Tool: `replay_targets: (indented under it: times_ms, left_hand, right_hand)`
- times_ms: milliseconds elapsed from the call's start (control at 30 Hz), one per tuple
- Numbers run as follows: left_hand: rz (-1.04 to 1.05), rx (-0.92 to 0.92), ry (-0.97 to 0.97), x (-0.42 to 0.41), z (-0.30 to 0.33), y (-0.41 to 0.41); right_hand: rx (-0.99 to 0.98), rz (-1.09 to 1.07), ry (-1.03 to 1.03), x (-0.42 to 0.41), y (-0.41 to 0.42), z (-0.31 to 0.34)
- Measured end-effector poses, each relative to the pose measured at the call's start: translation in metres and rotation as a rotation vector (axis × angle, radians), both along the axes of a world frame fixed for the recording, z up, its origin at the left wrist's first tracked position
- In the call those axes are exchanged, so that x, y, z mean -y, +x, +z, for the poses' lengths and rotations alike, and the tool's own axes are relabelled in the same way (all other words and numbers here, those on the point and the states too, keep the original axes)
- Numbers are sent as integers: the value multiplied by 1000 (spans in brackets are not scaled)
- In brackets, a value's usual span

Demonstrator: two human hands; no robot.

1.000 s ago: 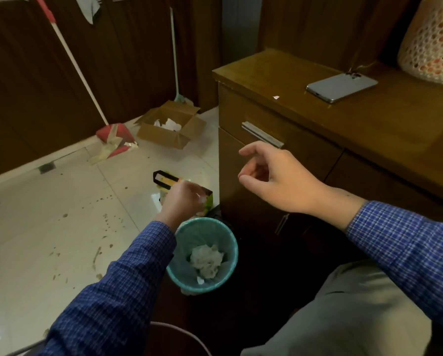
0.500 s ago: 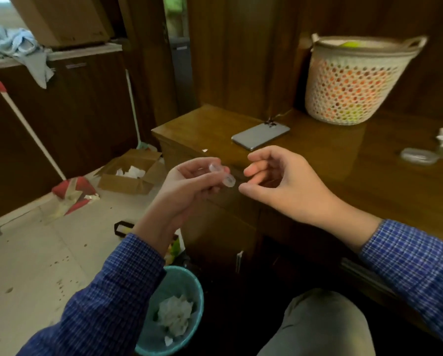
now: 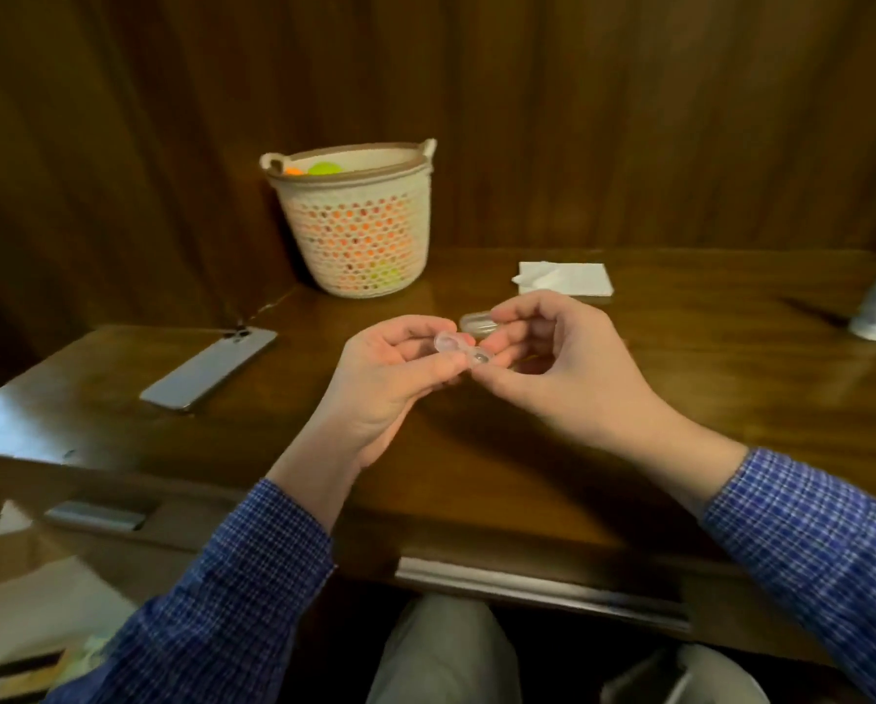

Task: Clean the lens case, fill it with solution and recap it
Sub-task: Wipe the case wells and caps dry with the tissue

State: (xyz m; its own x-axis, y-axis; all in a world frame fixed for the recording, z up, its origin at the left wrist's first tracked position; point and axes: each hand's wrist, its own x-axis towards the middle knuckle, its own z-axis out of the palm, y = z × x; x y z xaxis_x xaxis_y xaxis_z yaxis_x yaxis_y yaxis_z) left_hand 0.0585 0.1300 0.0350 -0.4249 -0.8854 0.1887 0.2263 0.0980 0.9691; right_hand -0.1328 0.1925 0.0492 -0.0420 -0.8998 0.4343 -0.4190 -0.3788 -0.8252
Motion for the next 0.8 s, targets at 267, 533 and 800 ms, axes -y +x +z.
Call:
replay_targets:
  times_ms: [267, 533, 800]
  left_hand:
    - [-140, 411, -295, 36, -3, -86]
    - [-210, 777, -494, 66, -16, -115]
    - [-204, 774, -528, 75, -29, -110]
  right_hand:
    - [-123, -32, 151, 10, -107, -18]
    - [-247, 35, 246, 45, -136, -44]
    - [-245, 65, 323, 54, -134, -49]
